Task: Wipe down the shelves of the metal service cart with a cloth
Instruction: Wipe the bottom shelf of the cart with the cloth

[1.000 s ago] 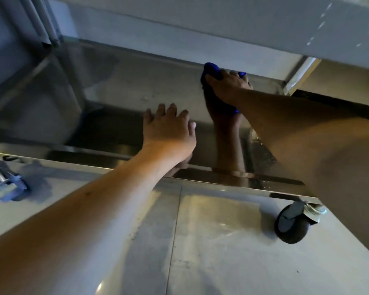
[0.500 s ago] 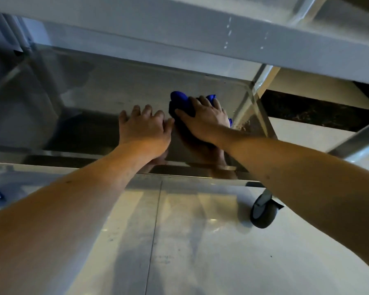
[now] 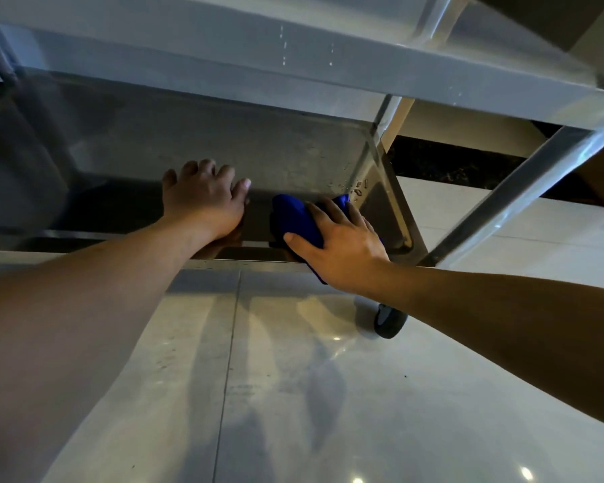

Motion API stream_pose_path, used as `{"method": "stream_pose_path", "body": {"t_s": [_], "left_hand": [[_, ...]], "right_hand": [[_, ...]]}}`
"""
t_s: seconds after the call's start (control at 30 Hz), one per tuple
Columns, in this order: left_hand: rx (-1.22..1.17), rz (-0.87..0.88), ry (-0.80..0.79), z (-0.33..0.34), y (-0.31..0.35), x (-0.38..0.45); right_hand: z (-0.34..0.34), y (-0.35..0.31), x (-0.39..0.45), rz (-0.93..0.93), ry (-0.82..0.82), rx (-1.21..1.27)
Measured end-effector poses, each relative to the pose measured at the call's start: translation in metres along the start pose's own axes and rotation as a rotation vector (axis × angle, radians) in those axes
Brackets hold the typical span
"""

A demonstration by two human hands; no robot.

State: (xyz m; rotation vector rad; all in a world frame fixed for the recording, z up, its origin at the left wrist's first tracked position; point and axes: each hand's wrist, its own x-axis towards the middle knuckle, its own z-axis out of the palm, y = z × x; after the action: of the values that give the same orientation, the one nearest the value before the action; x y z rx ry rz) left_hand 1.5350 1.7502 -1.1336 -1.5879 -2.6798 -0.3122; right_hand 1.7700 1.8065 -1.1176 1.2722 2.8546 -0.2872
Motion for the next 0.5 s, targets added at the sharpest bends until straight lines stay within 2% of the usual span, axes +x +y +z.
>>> {"method": "stream_pose_path", "body": {"t_s": [0.23,0.5], "left_hand": [[0.013,-0.001,-0.006,-0.004,0.002,-0.008],[0.037,-0.040,-0.080,-0.010,0.011,-0.008]], "right_hand": [[-0.004,0.018,-0.005,0.101,0.042,-0.027],[-0.010,0.029,0.038,0.190,0.087,-0.021]]}}
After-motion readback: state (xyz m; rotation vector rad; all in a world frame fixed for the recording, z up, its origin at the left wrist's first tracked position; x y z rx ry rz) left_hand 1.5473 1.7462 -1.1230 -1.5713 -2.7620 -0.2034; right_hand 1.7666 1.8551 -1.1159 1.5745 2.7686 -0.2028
